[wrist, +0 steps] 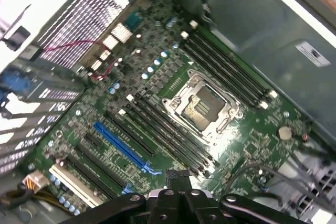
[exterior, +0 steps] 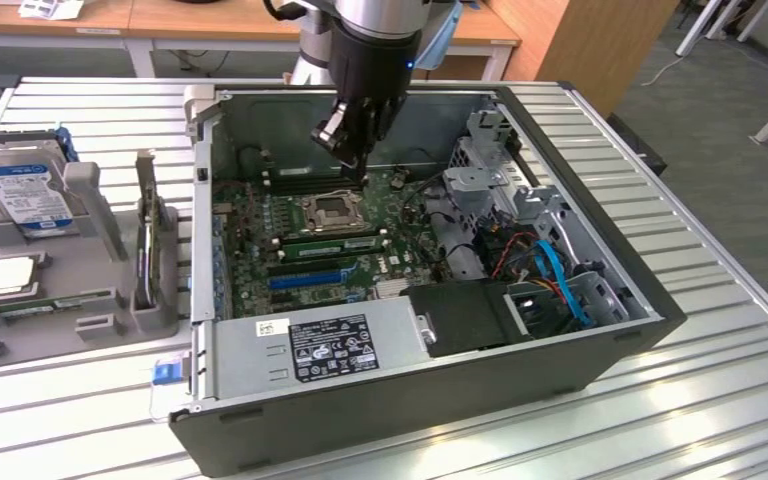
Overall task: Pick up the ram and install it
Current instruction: 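Press down the ram until it locks into place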
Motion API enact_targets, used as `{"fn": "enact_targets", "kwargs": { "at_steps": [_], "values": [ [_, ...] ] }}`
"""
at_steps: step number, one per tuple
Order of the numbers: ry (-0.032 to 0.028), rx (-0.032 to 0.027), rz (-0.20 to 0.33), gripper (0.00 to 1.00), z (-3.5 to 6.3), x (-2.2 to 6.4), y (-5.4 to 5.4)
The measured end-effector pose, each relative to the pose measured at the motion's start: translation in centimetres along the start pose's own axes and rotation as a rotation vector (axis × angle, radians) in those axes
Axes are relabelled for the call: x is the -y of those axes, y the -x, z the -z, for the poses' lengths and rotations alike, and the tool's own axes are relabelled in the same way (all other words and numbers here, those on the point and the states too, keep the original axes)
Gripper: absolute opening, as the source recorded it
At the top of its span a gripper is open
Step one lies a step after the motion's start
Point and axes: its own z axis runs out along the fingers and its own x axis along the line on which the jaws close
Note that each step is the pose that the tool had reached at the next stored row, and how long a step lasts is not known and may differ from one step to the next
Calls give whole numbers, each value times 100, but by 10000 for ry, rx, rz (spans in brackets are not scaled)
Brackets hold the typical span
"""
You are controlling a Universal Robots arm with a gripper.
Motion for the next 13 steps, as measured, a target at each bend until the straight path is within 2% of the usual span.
{"fn": "enact_targets", "kwargs": {
  "at_steps": [1, 13],
  "values": [
    [-13, 24, -561, 10, -2, 0, 0],
    [-66, 118, -2742, 10, -10, 1, 0]
  ]
}}
